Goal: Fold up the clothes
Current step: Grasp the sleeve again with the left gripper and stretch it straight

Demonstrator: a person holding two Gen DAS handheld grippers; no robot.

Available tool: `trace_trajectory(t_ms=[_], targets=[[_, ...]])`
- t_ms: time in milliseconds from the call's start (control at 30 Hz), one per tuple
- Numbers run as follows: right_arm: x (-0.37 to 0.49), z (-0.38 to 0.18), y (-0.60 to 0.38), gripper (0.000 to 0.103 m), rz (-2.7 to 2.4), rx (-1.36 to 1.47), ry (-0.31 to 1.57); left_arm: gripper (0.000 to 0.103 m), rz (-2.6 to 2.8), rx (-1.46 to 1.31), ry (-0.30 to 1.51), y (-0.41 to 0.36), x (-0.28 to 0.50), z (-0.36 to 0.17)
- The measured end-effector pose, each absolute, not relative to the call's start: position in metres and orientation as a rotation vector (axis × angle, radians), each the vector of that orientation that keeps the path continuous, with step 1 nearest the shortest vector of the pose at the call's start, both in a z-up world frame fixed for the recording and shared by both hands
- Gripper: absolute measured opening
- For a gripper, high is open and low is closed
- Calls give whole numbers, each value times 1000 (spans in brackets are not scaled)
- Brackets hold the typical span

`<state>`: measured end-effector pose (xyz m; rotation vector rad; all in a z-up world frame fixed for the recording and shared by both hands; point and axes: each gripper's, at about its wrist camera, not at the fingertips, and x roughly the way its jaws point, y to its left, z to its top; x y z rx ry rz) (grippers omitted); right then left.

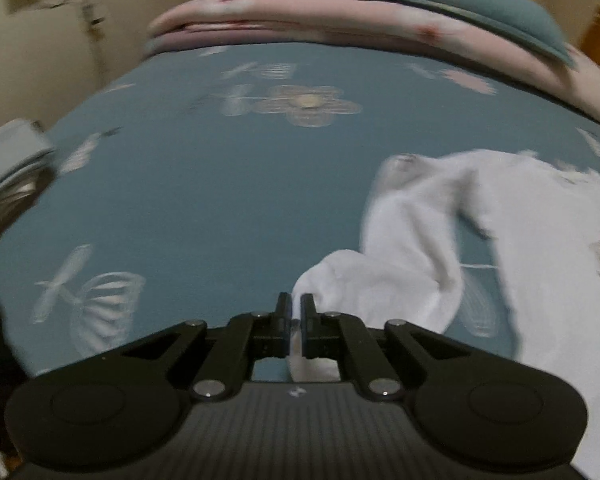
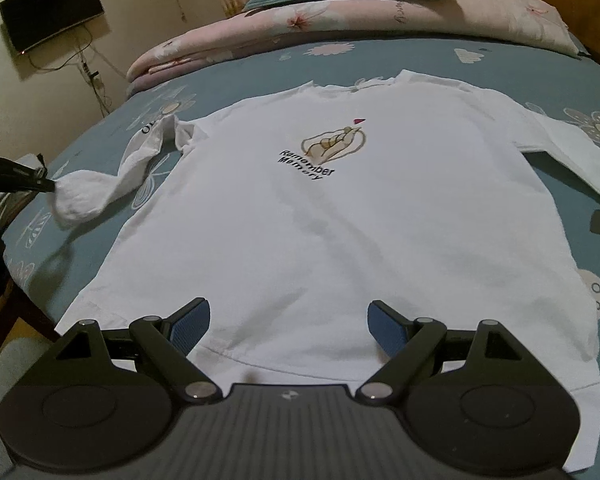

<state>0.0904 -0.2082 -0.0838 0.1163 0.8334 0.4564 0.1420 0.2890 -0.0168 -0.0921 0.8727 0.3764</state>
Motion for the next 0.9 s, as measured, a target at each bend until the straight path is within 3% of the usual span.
trace_trajectory(t_ms=[433,900], targets=[[95,-82,-189,89,458,59,850,2,620,-203,895,399,141,-20],[113,-89,-167,89,444,-9,882,5,646,-190,906,431,189,-20]])
